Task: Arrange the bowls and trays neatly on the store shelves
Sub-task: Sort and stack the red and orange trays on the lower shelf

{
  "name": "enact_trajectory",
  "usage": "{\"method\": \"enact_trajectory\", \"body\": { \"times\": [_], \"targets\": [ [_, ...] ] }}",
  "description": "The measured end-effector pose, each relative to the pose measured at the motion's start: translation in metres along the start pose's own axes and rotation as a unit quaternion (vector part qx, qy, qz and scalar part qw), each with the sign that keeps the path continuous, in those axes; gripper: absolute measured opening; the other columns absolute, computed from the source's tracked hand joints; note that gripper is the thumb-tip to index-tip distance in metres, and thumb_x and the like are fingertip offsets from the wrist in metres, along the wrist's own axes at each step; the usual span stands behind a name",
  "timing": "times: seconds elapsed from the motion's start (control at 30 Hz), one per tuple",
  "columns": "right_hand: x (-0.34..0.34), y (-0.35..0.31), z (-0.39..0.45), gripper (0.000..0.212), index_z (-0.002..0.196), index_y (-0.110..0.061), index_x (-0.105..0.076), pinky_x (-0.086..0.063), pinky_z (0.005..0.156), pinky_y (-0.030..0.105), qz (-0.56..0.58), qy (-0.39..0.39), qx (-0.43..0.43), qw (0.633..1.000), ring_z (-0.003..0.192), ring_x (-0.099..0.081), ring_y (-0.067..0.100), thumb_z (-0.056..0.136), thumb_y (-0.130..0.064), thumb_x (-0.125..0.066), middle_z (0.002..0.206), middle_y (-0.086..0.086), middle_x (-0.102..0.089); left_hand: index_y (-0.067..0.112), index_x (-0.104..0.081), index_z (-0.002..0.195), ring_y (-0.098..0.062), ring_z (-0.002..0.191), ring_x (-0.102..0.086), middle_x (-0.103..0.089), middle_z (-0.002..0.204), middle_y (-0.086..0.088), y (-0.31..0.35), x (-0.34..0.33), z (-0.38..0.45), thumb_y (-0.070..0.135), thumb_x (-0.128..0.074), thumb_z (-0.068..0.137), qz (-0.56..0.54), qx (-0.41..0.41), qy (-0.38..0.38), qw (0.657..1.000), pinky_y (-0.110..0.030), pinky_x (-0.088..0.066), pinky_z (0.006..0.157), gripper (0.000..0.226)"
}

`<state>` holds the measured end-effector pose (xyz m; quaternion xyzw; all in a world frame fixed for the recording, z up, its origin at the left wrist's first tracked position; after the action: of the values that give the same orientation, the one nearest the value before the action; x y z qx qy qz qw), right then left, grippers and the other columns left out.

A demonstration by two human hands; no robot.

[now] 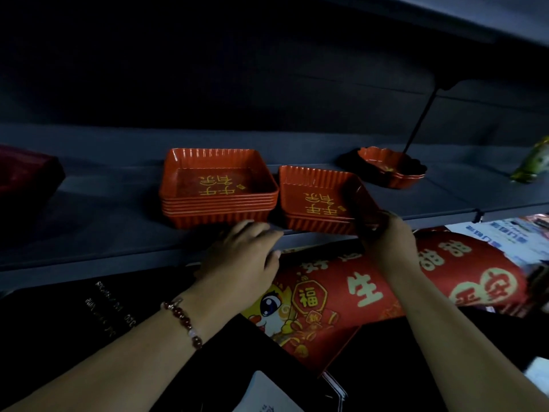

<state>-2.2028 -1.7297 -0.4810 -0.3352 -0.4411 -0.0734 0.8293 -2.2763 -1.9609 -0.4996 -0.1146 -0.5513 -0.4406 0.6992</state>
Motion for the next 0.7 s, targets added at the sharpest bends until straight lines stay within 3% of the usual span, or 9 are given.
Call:
{"method": "enact_trajectory", "body": {
  "times": [0.23, 0.43, 0.63, 0.7],
  "targets": [
    [0.007, 0.004, 0.006, 0.012, 0.093, -0.001, -0.071, -0.034, 0.056, 0.019, 0.087, 0.049, 0.003, 0.995, 0.073, -0.053, 0.013, 0.085, -0.011, -0.068, 0.083, 0.000, -0.059, 0.030, -0.047, 0.140, -0.007, 0.134, -0.028, -0.042, 0.142, 0.014, -0.009, -0.007, 0.001, 0.038, -0.045, 0.098, -0.014, 0.025, -0.009, 1.000, -0.035, -0.034, 0.108, 0.043],
    [0.011, 0.010, 0.009, 0.015, 0.091, -0.003, -0.073, -0.047, 0.068, 0.032, 0.094, 0.083, 0.006, 0.992, 0.081, -0.064, 0.026, 0.082, -0.015, -0.072, 0.091, 0.016, -0.069, 0.028, -0.050, 0.138, -0.008, 0.133, -0.030, -0.043, 0.142, 0.013, -0.012, -0.008, 0.002, 0.038, -0.047, 0.097, -0.023, 0.034, -0.002, 0.999, -0.033, -0.033, 0.108, 0.042],
    [0.016, 0.004, 0.008, 0.024, 0.111, -0.007, -0.068, -0.036, 0.075, 0.014, 0.104, 0.093, -0.001, 0.990, 0.100, -0.052, 0.018, 0.087, -0.010, -0.065, 0.114, 0.011, -0.056, 0.028, -0.054, 0.135, -0.008, 0.130, -0.035, -0.046, 0.139, 0.014, -0.010, -0.009, 0.000, 0.037, -0.050, 0.096, -0.049, 0.039, 0.007, 0.998, -0.026, -0.030, 0.106, 0.040],
    [0.023, -0.002, 0.008, 0.024, 0.110, -0.010, -0.069, -0.041, 0.084, 0.020, 0.114, 0.121, 0.019, 0.986, 0.106, -0.053, 0.022, 0.086, -0.009, -0.065, 0.116, 0.010, -0.055, 0.029, -0.055, 0.133, -0.007, 0.129, -0.036, -0.047, 0.138, 0.014, -0.012, -0.009, -0.001, 0.036, -0.051, 0.096, -0.059, 0.042, 0.012, 0.997, -0.026, -0.031, 0.105, 0.039]
  ]
}}
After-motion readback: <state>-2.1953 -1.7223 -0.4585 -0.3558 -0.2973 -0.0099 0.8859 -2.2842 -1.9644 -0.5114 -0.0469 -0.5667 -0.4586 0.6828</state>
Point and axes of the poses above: each hand's wrist, its own z-axis towards the middle knuckle, its own x-axis out of the back of the hand, y = z × x, the point moved 8 cm from there along z, towards the middle knuckle
